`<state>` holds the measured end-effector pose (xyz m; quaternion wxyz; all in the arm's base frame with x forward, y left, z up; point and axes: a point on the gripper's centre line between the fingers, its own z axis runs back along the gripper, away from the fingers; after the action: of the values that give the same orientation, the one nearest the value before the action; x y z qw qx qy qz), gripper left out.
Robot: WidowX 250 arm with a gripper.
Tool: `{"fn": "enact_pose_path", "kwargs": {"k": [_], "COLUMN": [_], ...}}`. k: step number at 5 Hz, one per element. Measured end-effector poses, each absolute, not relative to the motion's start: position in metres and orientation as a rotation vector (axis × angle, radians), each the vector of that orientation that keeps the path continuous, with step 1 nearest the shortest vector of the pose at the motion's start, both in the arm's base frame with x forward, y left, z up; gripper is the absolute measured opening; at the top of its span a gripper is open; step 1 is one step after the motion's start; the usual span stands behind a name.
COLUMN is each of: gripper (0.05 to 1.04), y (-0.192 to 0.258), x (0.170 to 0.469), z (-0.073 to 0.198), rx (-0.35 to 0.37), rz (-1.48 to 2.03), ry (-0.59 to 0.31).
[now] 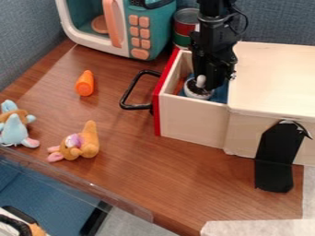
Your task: Coloca un objeto encima del gavetero
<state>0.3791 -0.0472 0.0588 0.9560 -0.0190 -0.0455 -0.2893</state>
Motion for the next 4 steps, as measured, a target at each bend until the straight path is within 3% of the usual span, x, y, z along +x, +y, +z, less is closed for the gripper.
{"fn": "enact_pose_path", "kwargs": {"k": [1, 2, 4], "gripper": [0.207, 0.203, 0.203], "y": [-0.047, -0.048, -0.058], "x": [0.377, 0.371, 0.363], "z": [0.057, 0.065, 0.110], "rx": [-0.039, -0.045, -0.071], "rz": [-0.588, -0.601, -0.627], "ry": [-0.083, -0.091, -0.155]}}
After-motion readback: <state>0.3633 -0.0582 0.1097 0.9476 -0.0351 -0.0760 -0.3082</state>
